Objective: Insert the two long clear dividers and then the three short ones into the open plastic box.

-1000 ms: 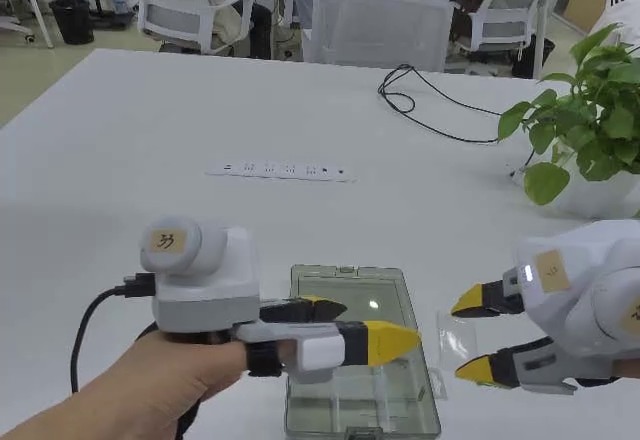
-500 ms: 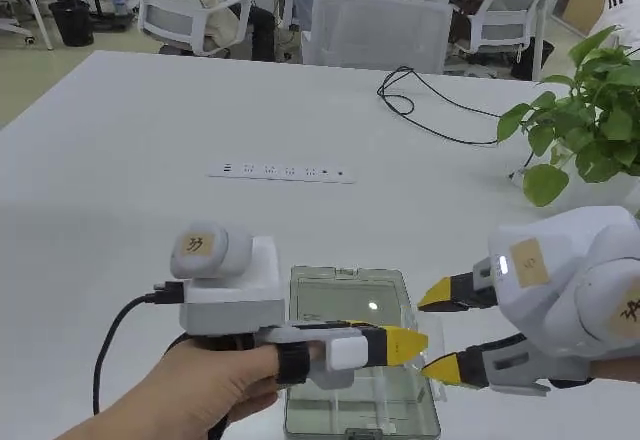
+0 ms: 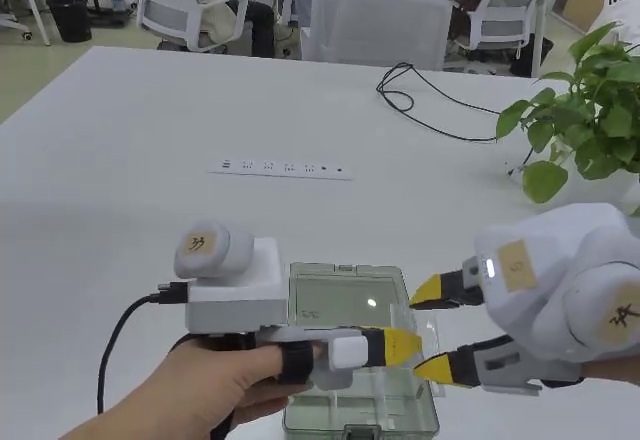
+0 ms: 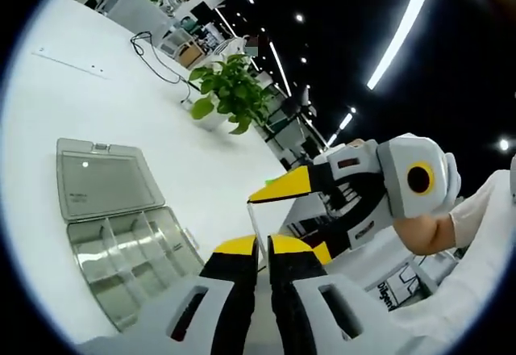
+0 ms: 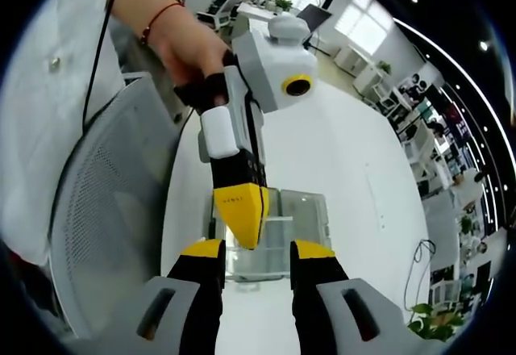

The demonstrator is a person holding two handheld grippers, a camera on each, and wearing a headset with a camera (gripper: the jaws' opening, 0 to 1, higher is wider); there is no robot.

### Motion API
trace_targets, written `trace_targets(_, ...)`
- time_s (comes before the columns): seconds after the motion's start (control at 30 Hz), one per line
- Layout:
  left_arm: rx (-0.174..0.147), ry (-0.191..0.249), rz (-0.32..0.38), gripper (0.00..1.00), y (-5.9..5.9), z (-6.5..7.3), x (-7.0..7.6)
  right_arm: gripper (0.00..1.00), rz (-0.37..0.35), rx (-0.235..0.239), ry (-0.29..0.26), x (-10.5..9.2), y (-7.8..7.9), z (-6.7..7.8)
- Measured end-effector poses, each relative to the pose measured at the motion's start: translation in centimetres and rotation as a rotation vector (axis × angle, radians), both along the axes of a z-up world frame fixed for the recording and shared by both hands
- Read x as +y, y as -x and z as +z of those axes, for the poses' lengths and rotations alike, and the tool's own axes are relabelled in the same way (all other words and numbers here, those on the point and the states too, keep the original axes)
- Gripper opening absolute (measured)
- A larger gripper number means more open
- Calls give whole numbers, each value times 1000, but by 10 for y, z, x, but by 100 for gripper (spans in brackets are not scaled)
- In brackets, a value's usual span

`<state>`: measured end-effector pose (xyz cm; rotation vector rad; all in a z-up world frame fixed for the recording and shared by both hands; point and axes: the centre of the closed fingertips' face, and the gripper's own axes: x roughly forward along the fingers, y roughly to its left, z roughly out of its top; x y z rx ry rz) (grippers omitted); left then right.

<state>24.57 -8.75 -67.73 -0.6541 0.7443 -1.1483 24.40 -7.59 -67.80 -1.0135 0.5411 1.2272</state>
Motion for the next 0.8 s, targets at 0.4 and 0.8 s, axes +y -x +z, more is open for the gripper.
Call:
trace_targets(0.4, 37, 27, 36, 0, -3, 0, 3, 33, 19, -22, -1, 2, -2, 2)
trace_targets(0.8, -180, -87, -50, 0, 4, -7, 9, 33, -21, 75, -119, 1, -7, 20)
